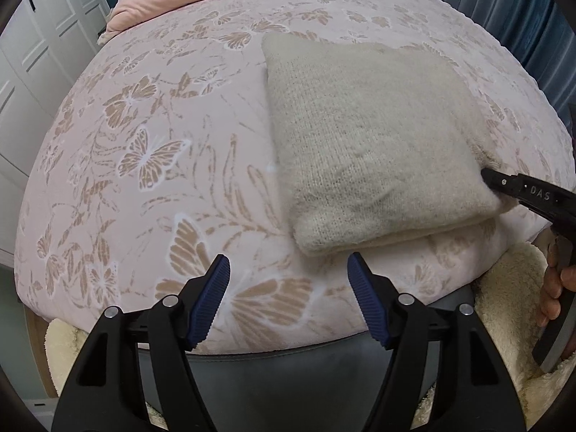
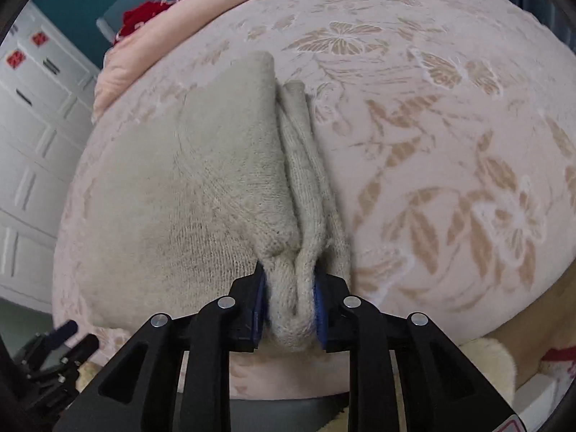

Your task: Fold small clothes

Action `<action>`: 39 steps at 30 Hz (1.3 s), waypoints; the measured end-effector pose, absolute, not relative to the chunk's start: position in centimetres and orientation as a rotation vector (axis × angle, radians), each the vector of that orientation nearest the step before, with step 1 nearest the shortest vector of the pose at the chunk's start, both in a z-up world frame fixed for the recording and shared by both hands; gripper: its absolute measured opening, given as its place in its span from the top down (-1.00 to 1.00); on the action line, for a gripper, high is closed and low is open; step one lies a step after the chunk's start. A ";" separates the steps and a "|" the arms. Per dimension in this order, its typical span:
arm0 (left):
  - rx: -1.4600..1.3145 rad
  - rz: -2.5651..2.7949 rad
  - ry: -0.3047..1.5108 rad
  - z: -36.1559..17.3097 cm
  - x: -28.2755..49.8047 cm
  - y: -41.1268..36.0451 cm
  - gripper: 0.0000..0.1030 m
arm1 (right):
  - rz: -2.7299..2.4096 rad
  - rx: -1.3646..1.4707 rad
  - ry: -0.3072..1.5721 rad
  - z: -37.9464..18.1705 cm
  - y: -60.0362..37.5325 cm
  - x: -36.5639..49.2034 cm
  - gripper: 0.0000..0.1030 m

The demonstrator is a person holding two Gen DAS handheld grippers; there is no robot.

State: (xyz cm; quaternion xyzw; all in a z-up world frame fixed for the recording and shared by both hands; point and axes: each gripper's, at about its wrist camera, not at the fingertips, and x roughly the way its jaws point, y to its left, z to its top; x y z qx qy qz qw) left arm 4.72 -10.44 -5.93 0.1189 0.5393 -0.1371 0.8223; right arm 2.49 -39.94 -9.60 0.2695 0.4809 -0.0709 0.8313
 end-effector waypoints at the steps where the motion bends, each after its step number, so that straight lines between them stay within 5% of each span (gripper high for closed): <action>1: 0.260 -0.287 1.144 -5.9 4.7 -10.3 -0.35 | -0.154 0.595 1.001 -8.8 -40.1 2.2 0.47; 7: 0.229 -0.253 1.167 -6.5 5.1 -9.1 -0.41 | -0.242 0.493 0.816 -1.4 -38.5 0.5 0.36; 11: 0.218 -0.249 1.168 -6.6 5.2 -8.8 -0.41 | -0.019 0.419 0.787 1.9 -33.5 2.7 0.49; 14: 0.214 -0.241 1.167 -6.4 5.1 -8.2 -0.41 | 0.117 0.321 0.853 0.6 -28.5 5.5 0.60; 19: 0.192 -0.201 1.172 -6.3 5.2 -6.3 -0.41 | 0.165 0.265 1.110 -9.5 -24.1 8.9 0.67; 22: 0.174 -0.191 1.176 -6.2 5.5 -5.3 -0.42 | 0.166 0.268 1.071 -6.7 -24.6 8.1 0.67; 26: 0.093 -0.234 1.169 -5.6 6.4 -5.0 -0.43 | -0.018 0.338 0.885 -1.7 -30.6 5.3 -0.20; 31: 0.005 -0.315 1.175 -4.9 8.2 -7.2 -0.47 | -0.143 0.481 1.027 -5.8 -37.8 4.6 -0.21; 32: -0.007 -0.323 1.176 -4.7 8.6 -7.7 -0.47 | -0.130 0.496 1.062 -7.1 -38.0 4.7 0.07; 33: -0.010 -0.327 1.175 -4.5 8.8 -8.3 -0.47 | -0.116 0.508 1.071 -7.9 -38.0 4.7 0.71; 39: 0.049 -0.361 1.139 -3.7 9.0 -10.8 -0.57 | -0.123 0.563 0.941 -6.5 -39.5 3.1 0.75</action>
